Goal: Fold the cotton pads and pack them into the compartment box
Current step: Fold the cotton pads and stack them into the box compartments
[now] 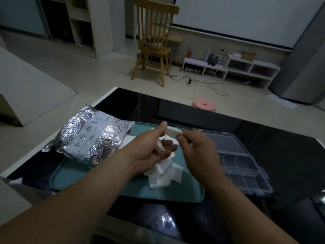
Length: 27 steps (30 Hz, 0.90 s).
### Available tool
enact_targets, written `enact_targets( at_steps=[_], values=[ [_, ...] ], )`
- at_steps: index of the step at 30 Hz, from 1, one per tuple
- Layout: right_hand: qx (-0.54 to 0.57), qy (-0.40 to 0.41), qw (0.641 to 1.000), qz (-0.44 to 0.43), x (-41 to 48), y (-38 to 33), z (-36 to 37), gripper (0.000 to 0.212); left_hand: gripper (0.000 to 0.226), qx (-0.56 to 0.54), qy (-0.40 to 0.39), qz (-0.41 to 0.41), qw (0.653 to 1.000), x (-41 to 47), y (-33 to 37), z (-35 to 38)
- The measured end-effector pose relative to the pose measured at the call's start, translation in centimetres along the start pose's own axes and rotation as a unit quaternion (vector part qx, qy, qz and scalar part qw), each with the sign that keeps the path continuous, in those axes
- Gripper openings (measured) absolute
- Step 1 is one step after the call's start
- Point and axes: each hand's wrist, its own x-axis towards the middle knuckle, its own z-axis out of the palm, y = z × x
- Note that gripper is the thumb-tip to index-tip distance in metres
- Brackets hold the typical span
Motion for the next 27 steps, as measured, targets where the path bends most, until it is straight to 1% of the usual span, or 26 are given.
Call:
enact_targets(
  at_steps=[1,3,5,7,9,11,14,17,19,21,24,27],
  values=[
    [0.015,-0.004,1.0,-0.012,-0.3,-0.5,-0.1,0.016,0.036,-0.012,-0.016,0.002,1.0,-0.1,-0.2,0.3],
    [0.022,-0.006,0.999,-0.039,-1.0,-1.3,-0.2,0.012,0.043,-0.035,-0.021,0.012,0.999,0.0,-0.4,0.5],
    [0.024,-0.016,0.998,-0.055,-1.3,-1.7,-0.6,0.011,0.046,-0.014,-0.024,0.005,1.0,0.2,-0.4,0.3],
    [0.039,-0.059,0.996,-0.057,-1.4,-1.5,-1.3,0.017,0.053,0.02,-0.048,-0.035,0.998,0.1,-0.6,0.3],
    [0.046,-0.104,0.992,-0.057,-1.6,-1.2,-2.0,0.026,0.06,0.022,-0.092,-0.074,0.993,-0.2,-1.1,0.6],
    [0.059,-0.132,0.988,-0.051,-1.8,-1.0,-2.8,0.031,0.065,0.025,-0.134,-0.079,0.988,-0.2,-1.7,1.1],
    [0.1,-0.166,0.98,-0.031,-1.9,-0.9,-3.9,0.029,0.064,0.016,-0.174,-0.078,0.982,-0.1,-2.2,1.6],
    [0.121,-0.201,0.972,-0.014,-2.0,-0.7,-4.8,0.03,0.062,0.009,-0.156,-0.085,0.984,-0.1,-2.4,2.0],
    [0.137,-0.217,0.967,0.01,-2.0,-0.5,-4.7,0.039,0.062,0.029,-0.139,-0.084,0.986,-0.4,-2.6,2.3],
    [0.129,-0.211,0.969,0.012,-2.0,-0.2,-4.2,0.046,0.057,0.034,-0.131,-0.08,0.988,-0.8,-2.6,2.7],
    [0.115,-0.201,0.973,-0.004,-2.0,0.2,-3.8,0.042,0.057,0.022,-0.124,-0.071,0.99,-1.3,-2.7,3.2],
    [0.116,-0.2,0.973,-0.007,-2.3,0.4,-3.7,0.045,0.054,0.032,-0.108,-0.06,0.992,-1.7,-3.0,3.6]
  ],
)
